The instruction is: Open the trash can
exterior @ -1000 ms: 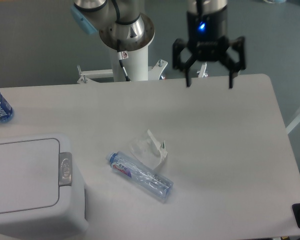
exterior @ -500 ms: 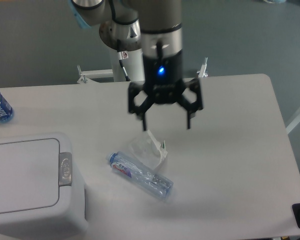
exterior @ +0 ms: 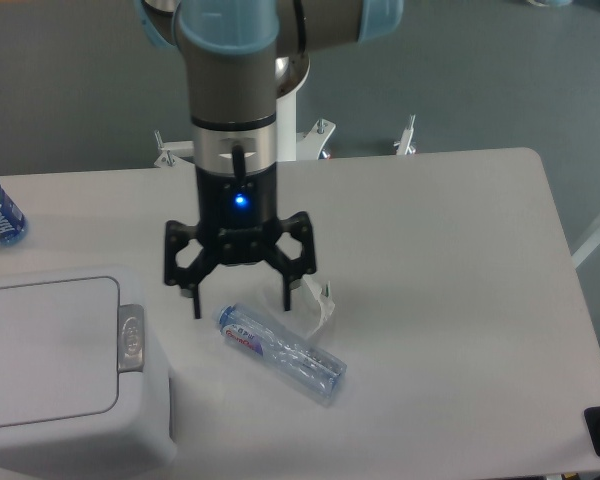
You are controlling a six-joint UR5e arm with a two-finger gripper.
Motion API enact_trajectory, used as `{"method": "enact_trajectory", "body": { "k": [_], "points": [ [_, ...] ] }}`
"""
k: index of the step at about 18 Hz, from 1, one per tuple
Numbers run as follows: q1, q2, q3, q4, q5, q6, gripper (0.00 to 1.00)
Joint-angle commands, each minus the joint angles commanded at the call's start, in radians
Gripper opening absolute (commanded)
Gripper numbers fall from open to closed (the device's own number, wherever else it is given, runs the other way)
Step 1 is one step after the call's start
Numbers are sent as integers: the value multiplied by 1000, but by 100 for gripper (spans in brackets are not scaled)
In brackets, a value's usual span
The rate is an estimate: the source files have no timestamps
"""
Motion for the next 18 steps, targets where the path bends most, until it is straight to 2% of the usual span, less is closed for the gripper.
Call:
{"method": "enact_trajectory", "body": {
  "k": [5,18],
  "points": [
    [-45,-20,2,0,0,-28,100],
    [-52,-43,8,2,3,-35,100]
  ]
}}
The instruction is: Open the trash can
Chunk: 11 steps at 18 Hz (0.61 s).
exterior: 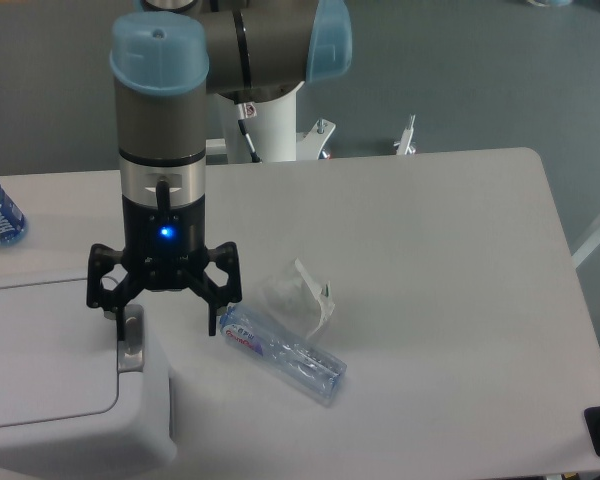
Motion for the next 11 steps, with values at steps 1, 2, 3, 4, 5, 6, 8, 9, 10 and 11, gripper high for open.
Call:
{"method": "enact_trajectory", "body": {
  "k": [1,2,3,4,5,6,8,9,10,11],
  "points": [
    [0,-2,0,0,0,3,100],
    [0,-3,0,0,0,5,100],
    [0,-6,0,0,0,5,100],
    [0,-8,2,0,0,5,100],
    [0,-8,2,0,0,5,100],
    [0,-8,2,0,0,5,100],
    [0,-9,0,0,2,5,100],
    [0,-9,0,0,0,5,100],
    [0,-9,0,0,0,6,100],
    [0,-11,2,0,0,6,100]
  ]
}}
